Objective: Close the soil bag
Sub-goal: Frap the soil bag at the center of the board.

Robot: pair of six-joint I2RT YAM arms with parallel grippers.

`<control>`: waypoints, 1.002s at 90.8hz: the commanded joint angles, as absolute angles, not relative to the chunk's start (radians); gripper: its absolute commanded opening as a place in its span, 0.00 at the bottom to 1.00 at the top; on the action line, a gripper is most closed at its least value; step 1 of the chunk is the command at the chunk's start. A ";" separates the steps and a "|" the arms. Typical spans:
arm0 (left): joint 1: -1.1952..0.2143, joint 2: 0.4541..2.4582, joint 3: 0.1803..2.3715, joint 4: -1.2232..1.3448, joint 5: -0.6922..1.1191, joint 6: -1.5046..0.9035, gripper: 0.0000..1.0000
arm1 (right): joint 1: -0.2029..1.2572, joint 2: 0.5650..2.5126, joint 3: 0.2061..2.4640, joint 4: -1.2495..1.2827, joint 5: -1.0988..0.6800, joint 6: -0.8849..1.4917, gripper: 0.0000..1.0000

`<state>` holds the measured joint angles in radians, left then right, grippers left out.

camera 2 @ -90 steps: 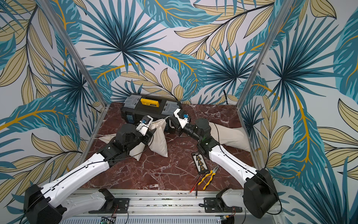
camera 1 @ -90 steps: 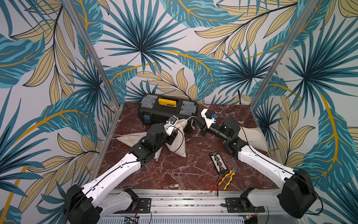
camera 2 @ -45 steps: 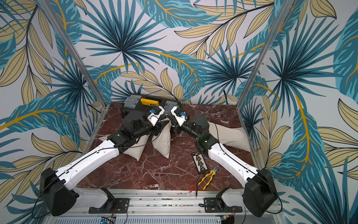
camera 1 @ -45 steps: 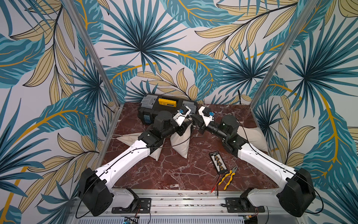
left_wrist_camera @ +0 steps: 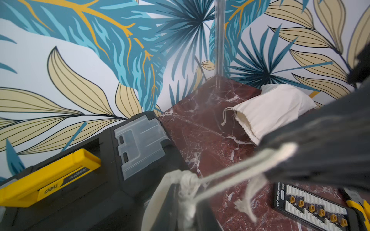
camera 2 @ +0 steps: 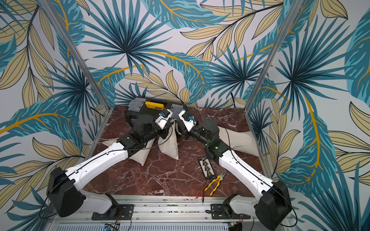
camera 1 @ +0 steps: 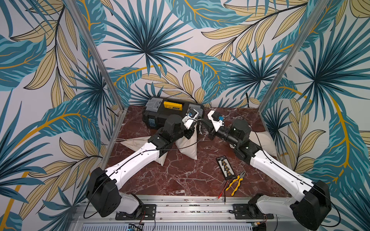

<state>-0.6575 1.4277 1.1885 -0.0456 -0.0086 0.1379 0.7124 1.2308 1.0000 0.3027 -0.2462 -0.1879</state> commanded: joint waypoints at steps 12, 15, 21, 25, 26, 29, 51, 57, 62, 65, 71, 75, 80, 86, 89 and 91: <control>-0.635 1.445 1.024 -0.077 -0.536 0.008 0.17 | 0.718 1.021 0.942 0.426 -0.060 -0.207 0.00; -0.628 1.445 1.006 -0.082 -0.569 -0.017 0.18 | 0.718 1.002 0.937 0.425 -0.039 -0.206 0.00; -0.609 1.444 0.981 -0.097 -0.608 -0.068 0.19 | 0.718 0.976 0.926 0.417 -0.006 -0.203 0.00; -0.595 1.444 0.968 -0.098 -0.606 -0.097 0.19 | 0.716 0.961 0.920 0.411 0.006 -0.200 0.00; -0.590 1.444 0.965 -0.097 -0.604 -0.104 0.19 | 0.717 0.957 0.919 0.409 0.011 -0.200 0.00; -0.579 1.445 0.955 -0.095 -0.597 -0.122 0.18 | 0.717 0.948 0.912 0.408 0.026 -0.197 0.00; -0.552 1.392 0.921 -0.068 -0.580 -0.099 0.19 | 0.707 0.944 0.883 0.390 0.131 -0.197 0.00; -0.541 1.338 0.910 -0.074 -0.584 -0.065 0.19 | 0.692 0.953 0.876 0.398 0.225 -0.197 0.00; -0.536 1.282 0.900 -0.073 -0.592 -0.017 0.18 | 0.672 0.959 0.873 0.406 0.278 -0.190 0.00; -0.536 1.243 0.892 -0.068 -0.604 0.008 0.18 | 0.659 0.964 0.871 0.406 0.295 -0.183 0.00; -0.533 1.174 0.893 -0.074 -0.625 0.071 0.16 | 0.641 0.979 0.875 0.395 0.291 -0.169 0.00; -0.528 1.136 0.907 -0.093 -0.629 0.107 0.14 | 0.637 0.992 0.878 0.390 0.266 -0.164 0.00; -0.525 1.109 0.925 -0.115 -0.620 0.145 0.09 | 0.637 1.015 0.880 0.392 0.213 -0.157 0.00; -0.526 1.094 0.935 -0.122 -0.587 0.168 0.04 | 0.636 1.046 0.883 0.398 0.148 -0.141 0.00; -0.525 1.092 0.936 -0.124 -0.553 0.173 0.01 | 0.635 1.062 0.884 0.399 0.101 -0.140 0.00; -0.526 1.093 0.935 -0.131 -0.519 0.175 0.00 | 0.635 1.073 0.886 0.396 0.057 -0.142 0.00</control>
<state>-0.6342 1.1347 0.9283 -0.0071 -0.3065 0.1326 0.7265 1.0733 0.8639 0.2737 -0.0505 -0.1825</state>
